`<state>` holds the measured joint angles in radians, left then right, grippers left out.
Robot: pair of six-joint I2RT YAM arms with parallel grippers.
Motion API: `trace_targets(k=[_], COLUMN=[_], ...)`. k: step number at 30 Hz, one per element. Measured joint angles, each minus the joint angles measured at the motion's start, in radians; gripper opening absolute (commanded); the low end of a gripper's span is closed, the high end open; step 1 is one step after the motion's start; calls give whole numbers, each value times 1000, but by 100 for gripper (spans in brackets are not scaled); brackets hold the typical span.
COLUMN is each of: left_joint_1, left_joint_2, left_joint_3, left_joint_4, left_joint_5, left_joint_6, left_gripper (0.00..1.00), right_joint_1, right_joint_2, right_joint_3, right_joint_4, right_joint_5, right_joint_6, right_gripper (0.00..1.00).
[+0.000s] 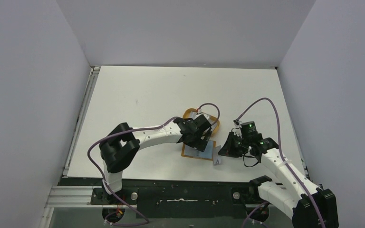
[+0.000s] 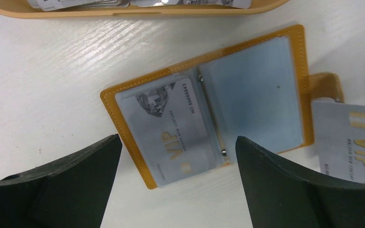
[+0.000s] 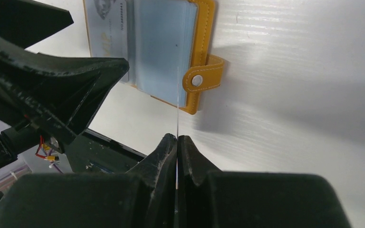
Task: Put the credit cards into the card holder
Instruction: Turn over the card slot in the card holder.
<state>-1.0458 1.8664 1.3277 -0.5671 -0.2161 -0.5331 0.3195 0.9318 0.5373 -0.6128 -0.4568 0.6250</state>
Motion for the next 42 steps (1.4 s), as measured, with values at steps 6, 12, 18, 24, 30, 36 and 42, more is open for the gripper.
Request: trace_targets(k=[6,12,18,24,30,36,42], left_joint_1=[0,-1,-10,-14,-14,-6,-6], left_joint_2=[67,92,133,136,137,137,133], left_joint_3=[31,66,82,82,82,75,68], left_joint_4=[-24,-27,-26,-24,-24,-21,-13], left_joint_5=[-42,-64,-84,-95,-100,-103,-107], left_joint_6=[7,15,17,11,-4,-11,-13], left_gripper=[97,97,95,78,63,55,51], right_joint_1=[15,17,17,17,21,23,23], right_joint_2=[-6,-23,-24,-24,-34,-60,47], right_joint_3=[-19,-19,-19,-31,-39,-40,-40], right_joint_4=[15,15,15,25,42,88,137], right_joint_5=[13,33,56,69,68,47,3], right_joint_6=[6,0,-7,-9,-8,-1,4], right_gripper=[0,0,0,0,0,0,0])
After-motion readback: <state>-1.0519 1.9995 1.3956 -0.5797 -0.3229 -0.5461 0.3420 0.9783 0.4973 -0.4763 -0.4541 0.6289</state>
